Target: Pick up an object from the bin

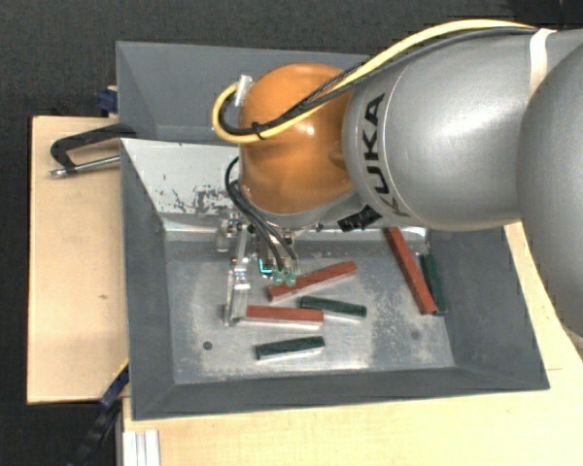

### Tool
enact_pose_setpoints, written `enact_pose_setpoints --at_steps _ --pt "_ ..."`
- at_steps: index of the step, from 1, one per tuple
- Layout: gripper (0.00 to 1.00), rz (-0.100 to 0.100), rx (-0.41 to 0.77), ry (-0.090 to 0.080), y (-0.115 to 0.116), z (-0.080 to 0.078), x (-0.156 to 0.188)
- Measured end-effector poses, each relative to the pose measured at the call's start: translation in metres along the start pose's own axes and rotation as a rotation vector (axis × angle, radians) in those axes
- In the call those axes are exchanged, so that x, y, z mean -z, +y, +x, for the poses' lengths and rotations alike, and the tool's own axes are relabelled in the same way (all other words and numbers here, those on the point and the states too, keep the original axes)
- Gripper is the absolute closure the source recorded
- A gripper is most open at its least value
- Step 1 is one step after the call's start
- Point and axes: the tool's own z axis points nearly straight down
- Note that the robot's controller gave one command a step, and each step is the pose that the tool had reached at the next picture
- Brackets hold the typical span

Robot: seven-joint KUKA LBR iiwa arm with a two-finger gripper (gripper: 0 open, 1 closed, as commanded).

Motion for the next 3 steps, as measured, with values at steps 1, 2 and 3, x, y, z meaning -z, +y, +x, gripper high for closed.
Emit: enact_pose_setpoints --at_steps 1,2,3 --pt "0.00 -0.002 -0.002 -0.008 -0.001 -0.002 0.004" --pt "0.00 -0.002 0.046 -0.013 -0.042 0.002 -0.058" --pt "0.00 0.000 0.122 -0.008 -0.054 -0.021 -0.084"
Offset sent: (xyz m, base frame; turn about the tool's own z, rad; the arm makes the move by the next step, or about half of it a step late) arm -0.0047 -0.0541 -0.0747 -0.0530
